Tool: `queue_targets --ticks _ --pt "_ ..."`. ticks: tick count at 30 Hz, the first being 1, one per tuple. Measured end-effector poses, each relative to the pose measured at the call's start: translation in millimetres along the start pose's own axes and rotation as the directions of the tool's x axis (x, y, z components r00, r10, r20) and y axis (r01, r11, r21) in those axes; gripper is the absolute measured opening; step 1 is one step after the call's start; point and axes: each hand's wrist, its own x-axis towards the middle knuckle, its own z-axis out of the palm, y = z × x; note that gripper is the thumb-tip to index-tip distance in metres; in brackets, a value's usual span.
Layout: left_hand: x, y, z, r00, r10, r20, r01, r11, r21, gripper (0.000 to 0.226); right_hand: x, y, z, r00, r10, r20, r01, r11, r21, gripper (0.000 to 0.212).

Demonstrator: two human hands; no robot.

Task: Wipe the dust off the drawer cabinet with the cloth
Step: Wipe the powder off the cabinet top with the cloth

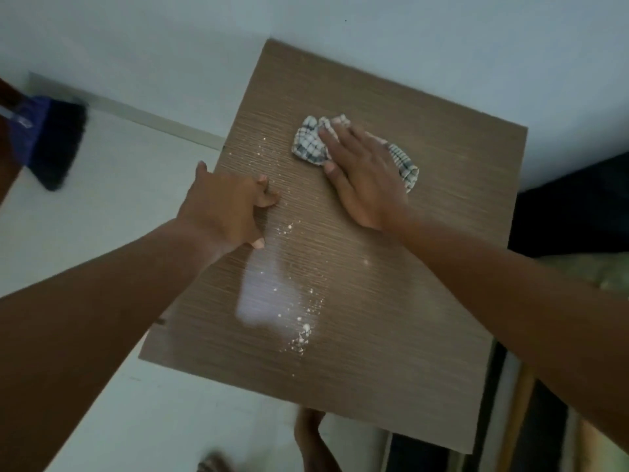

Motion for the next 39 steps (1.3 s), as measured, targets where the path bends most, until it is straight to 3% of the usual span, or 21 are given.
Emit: queue_targets --ticks 7,11,16,20,23,29,31,34,36,39 --pt "-17 -8 18 0.993 0.077 -0.092 -0.083 0.995 -0.06 0.08 -140 -80 50 1.0 -0.013 -0.016 0.013 1.0 -0.006 0.051" --pt "-63 -15 58 0.96 0.152 -0.236 -0.183 0.976 -0.115 0.07 -192 -124 71 0.999 0.009 -0.038 -0.009 1.0 -0.007 0.051" --pt "-107 -27 94 0.942 0.088 -0.323 -0.21 0.908 -0.363 0.048 -236 -164 94 0.996 0.046 -0.076 -0.044 0.999 0.022 0.052" --pt "-112 -33 105 0.955 0.073 -0.288 -0.151 0.954 -0.26 0.052 -251 -179 107 0.981 0.079 -0.176 -0.061 0.993 0.106 0.05" --pt "-110 -33 106 0.965 0.055 -0.258 -0.115 0.968 -0.224 0.057 -255 -182 110 0.967 0.009 -0.254 0.04 0.981 0.188 0.051" --pt "-109 -24 85 0.987 0.041 -0.156 -0.055 0.994 -0.09 0.051 -264 -183 93 0.966 -0.194 -0.169 0.227 0.952 0.205 0.046" --pt "-103 -24 74 0.987 0.007 -0.159 -0.036 0.984 -0.176 0.037 -251 -178 78 0.972 -0.136 -0.194 0.187 0.943 0.275 0.049" --pt "-89 -25 52 0.979 -0.048 -0.2 -0.008 0.962 -0.272 0.015 -200 -162 47 0.953 0.09 -0.288 0.042 0.905 0.423 0.046" --pt "-73 -29 39 0.958 -0.111 -0.265 0.022 0.948 -0.318 0.02 -150 -148 22 0.928 0.266 -0.262 -0.08 0.827 0.556 0.044" --pt "-45 -34 25 0.93 -0.221 -0.295 0.089 0.911 -0.403 0.04 -63 -114 -7 0.896 0.388 -0.216 -0.159 0.735 0.659 0.04"
